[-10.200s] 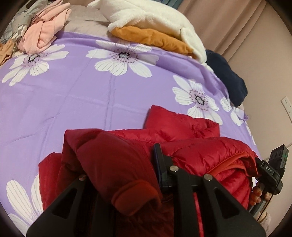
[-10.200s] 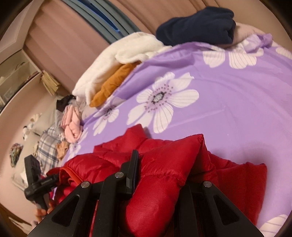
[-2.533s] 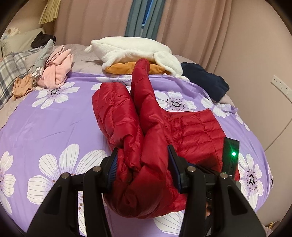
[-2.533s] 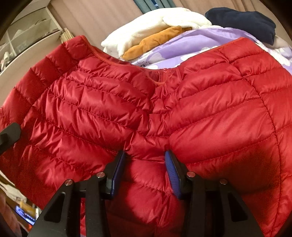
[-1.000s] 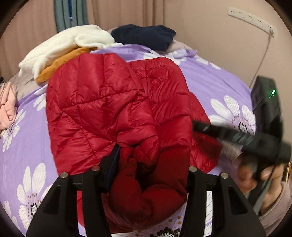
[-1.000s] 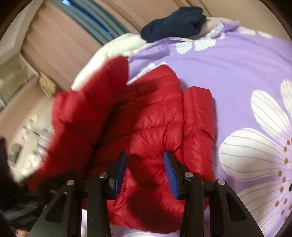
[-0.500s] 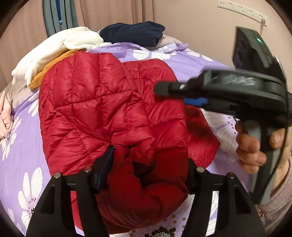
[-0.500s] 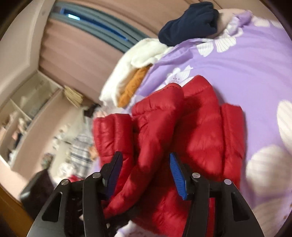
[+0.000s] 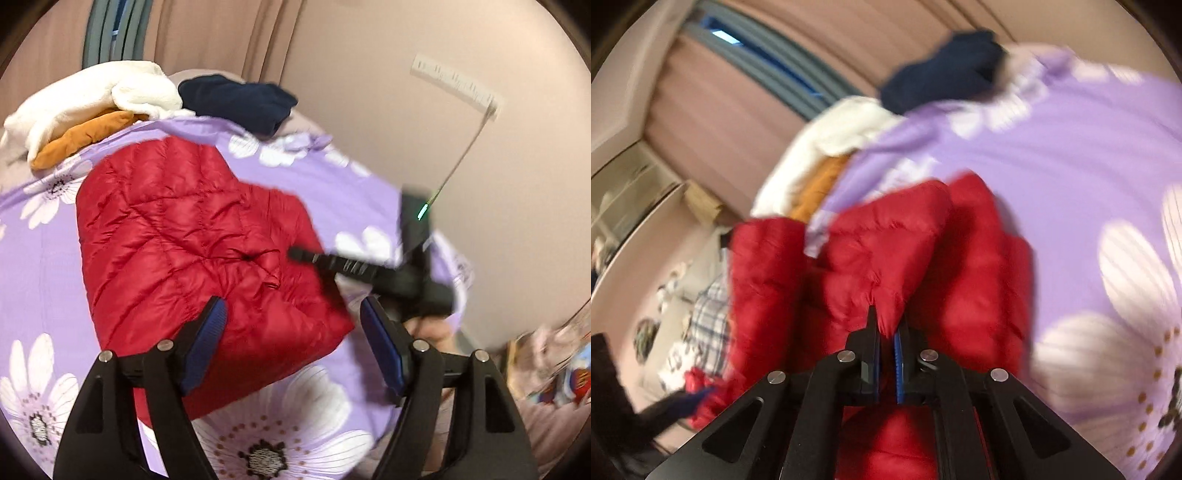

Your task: Fold large clothes

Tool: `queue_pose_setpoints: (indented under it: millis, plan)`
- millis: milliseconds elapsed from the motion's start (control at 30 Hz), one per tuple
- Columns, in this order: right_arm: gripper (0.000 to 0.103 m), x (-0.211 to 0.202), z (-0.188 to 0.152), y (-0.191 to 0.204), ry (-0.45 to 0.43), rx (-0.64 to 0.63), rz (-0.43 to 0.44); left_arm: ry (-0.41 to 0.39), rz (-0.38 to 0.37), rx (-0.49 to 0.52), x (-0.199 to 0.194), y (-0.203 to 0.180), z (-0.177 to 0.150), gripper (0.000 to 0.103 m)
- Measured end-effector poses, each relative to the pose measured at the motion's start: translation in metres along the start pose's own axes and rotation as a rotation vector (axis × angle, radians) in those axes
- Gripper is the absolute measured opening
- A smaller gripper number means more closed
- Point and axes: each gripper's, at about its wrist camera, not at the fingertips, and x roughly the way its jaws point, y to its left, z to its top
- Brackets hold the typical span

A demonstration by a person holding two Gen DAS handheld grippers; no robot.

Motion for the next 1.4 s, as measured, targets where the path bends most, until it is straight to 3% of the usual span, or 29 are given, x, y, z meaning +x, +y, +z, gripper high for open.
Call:
queue_pose_setpoints:
  millis: [67, 233, 333, 467, 567, 633, 733, 767, 833, 933, 1100, 1300, 1400]
  plan:
    - [0.006, 0.002, -0.006, -0.007, 0.003, 0.017, -0.012, -0.033, 0.007, -0.024, -0.008, 0.007, 0.007, 0.076]
    - [0.006, 0.003, -0.011, -0.011, 0.009, 0.023, -0.013, -0.105, 0.133, -0.137, -0.009, 0.049, 0.031, 0.071]
    - [0.006, 0.004, -0.009, -0.013, 0.014, 0.033, -0.006, -0.100, 0.193, -0.196, 0.003, 0.075, 0.045, 0.048]
    - [0.006, 0.004, -0.009, -0.011, 0.017, 0.045, 0.009, -0.021, 0.208, -0.247, 0.036, 0.099, 0.050, 0.031]
    - [0.011, 0.001, -0.007, -0.012, 0.017, 0.043, 0.015, 0.035, 0.220, -0.224, 0.058, 0.098, 0.046, 0.031]
    - [0.025, -0.005, -0.005, -0.008, 0.011, 0.032, -0.007, 0.049, 0.212, -0.183, 0.065, 0.088, 0.045, 0.031]
    - [0.034, -0.022, -0.002, 0.005, -0.044, -0.038, -0.140, 0.067, 0.228, -0.100, 0.071, 0.072, 0.038, 0.031]
    - [0.034, -0.028, -0.002, 0.012, -0.067, -0.081, -0.194, 0.071, 0.238, -0.072, 0.073, 0.066, 0.036, 0.031]
    - [0.034, -0.037, -0.005, 0.026, -0.098, -0.140, -0.215, 0.077, 0.255, -0.034, 0.077, 0.063, 0.033, 0.031]
    - [0.034, -0.045, -0.014, 0.047, -0.108, -0.215, -0.118, 0.081, 0.254, -0.027, 0.081, 0.065, 0.032, 0.031]
    - [0.034, -0.044, -0.034, 0.071, -0.052, -0.307, -0.010, 0.082, 0.247, -0.044, 0.082, 0.071, 0.033, 0.031]
    - [0.018, -0.041, -0.058, 0.090, -0.027, -0.441, 0.001, 0.087, 0.261, -0.028, 0.084, 0.070, 0.033, 0.031]
    - [0.014, -0.027, -0.062, 0.086, 0.014, -0.476, -0.057, 0.093, 0.262, -0.031, 0.087, 0.071, 0.032, 0.031]
